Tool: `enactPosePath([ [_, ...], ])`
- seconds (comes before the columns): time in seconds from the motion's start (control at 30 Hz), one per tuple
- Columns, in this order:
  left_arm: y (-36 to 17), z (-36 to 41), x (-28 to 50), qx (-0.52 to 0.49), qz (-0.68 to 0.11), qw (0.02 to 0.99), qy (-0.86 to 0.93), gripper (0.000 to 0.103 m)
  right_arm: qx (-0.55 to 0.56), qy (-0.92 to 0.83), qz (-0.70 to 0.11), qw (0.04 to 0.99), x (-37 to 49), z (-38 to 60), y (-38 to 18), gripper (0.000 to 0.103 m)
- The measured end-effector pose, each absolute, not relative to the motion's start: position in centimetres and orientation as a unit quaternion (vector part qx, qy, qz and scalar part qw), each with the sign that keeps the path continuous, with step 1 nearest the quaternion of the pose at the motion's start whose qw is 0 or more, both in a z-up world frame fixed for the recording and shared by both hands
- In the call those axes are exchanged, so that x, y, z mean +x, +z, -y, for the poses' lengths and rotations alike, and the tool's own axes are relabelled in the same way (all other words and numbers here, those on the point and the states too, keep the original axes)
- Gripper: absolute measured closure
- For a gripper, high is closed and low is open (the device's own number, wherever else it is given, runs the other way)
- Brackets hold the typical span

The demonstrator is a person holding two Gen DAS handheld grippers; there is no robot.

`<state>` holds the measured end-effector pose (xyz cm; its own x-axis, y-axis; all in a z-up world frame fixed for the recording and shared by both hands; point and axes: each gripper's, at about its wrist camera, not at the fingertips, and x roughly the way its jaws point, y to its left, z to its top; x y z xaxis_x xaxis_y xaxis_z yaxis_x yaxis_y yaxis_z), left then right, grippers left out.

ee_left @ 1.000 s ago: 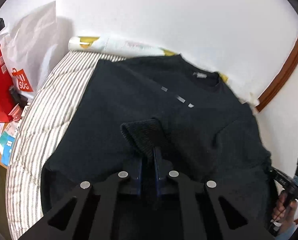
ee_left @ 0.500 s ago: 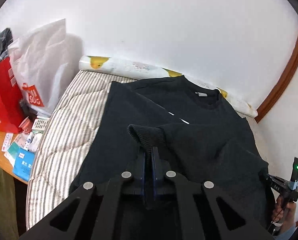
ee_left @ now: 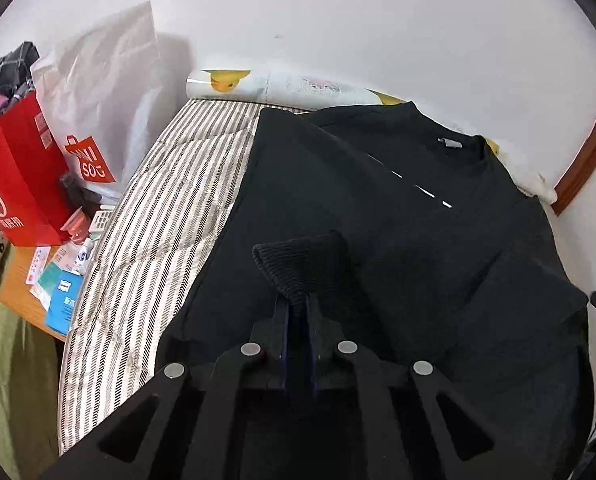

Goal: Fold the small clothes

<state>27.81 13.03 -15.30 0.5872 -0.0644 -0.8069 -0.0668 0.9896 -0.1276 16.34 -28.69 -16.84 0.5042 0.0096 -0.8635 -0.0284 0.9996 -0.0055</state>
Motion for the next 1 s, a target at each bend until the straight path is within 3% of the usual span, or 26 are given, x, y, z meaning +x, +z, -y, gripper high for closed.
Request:
enactPosePath([
  [0.23, -15.2, -12.5, 27.3, -0.075, -0.469, 0.880, -0.008, 0.085, -0.063, -0.047, -0.540, 0.838, 17.3, 29.5, -22.3, 0.088],
  [0.53, -14.6, -11.2, 24.9, -0.055, -0.467, 0.882, -0.017, 0.072, -0.054, -0.051, -0.515, 0.854, 13.2, 29.7, -19.0, 0.082],
  [0.67, -14.0, -10.7, 22.8, -0.050, -0.459, 0.887, -0.016, 0.071, -0.044, -0.073, -0.509, 0.857, 10.7, 30.0, -18.1, 0.060],
  [1.0, -12.4, -9.0, 15.9, -0.029, -0.426, 0.904, -0.003, 0.071, -0.047, -0.109, -0.473, 0.873, 4.2, 30.7, -14.9, 0.060],
])
